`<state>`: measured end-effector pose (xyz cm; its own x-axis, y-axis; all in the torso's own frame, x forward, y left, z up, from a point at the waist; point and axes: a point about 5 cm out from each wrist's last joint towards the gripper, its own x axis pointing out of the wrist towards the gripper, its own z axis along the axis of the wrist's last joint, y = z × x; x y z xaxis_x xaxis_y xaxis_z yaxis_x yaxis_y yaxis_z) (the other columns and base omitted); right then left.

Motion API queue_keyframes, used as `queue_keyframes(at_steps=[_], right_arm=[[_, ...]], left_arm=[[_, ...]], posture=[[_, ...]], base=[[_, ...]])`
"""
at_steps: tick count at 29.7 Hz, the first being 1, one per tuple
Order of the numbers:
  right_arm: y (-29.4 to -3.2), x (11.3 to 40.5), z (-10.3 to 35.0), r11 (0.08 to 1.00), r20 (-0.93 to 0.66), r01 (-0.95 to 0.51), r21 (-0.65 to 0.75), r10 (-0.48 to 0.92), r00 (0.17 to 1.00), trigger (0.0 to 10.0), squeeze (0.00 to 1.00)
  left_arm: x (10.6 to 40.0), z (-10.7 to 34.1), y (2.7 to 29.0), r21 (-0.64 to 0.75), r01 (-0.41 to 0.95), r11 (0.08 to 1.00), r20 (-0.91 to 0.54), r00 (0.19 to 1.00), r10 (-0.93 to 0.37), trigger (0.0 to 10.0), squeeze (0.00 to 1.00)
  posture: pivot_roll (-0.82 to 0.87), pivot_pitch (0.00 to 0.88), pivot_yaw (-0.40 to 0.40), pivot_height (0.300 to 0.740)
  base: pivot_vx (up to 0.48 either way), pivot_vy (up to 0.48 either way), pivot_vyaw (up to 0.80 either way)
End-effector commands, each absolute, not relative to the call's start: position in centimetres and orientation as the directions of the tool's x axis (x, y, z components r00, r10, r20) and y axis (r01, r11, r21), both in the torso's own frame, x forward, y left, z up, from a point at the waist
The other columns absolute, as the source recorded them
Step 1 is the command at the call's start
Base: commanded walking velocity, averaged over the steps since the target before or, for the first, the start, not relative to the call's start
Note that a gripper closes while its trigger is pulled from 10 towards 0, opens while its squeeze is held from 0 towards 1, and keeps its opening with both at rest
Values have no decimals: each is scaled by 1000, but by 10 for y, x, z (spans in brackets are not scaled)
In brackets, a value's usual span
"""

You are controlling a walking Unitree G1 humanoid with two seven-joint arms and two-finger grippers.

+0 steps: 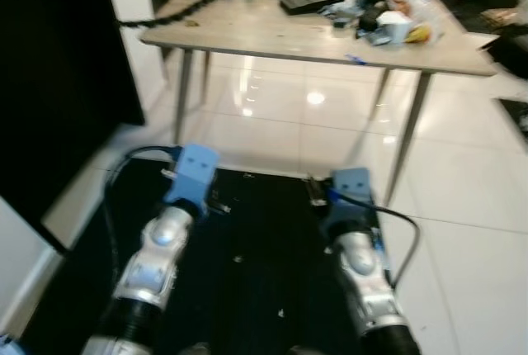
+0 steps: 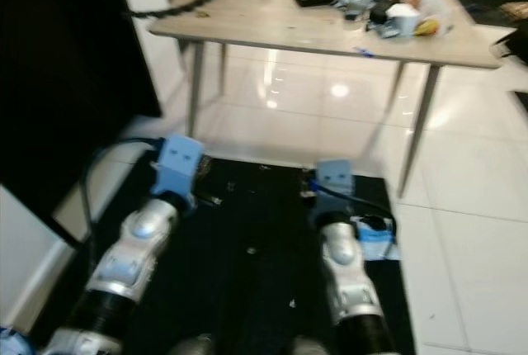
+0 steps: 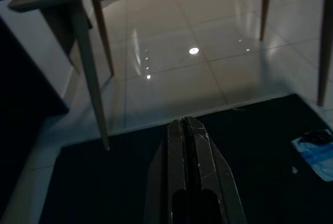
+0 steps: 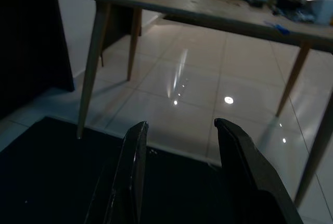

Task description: Picking trash to rubbish bin

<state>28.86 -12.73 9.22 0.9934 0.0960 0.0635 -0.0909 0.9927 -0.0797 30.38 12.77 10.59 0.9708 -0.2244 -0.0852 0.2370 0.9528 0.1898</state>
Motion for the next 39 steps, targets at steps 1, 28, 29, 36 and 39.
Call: queue_keyframes(at_steps=[1,28,29,36,39], right_arm=[[-133,289,93,993,62,-80,-92,86,994,10000,0],[-157,295,95,991,27,-38,-129,42,999,10000,0],[-158,295,95,991,22,-33,-128,36,999,10000,0],[-159,295,98,990,33,-18,-137,23,999,10000,0],[-158,295,98,991,33,-14,-131,19,999,10000,0]], left_arm=[[302,102,127,190,248,950,-109,967,-231,10000,0],[307,105,125,182,262,948,-105,964,-246,10000,0],[307,105,125,184,268,946,-108,962,-251,10000,0],[308,105,123,184,273,944,-107,961,-257,10000,0],[309,106,123,184,273,944,-107,961,-257,10000,0]], posture=[[-8,0,-11,740],[-45,2,13,740],[-50,4,16,740],[-51,9,17,740],[-54,9,19,740]], base=[[292,0,0],[291,0,-153],[292,0,-800],[290,0,0],[291,0,0]])
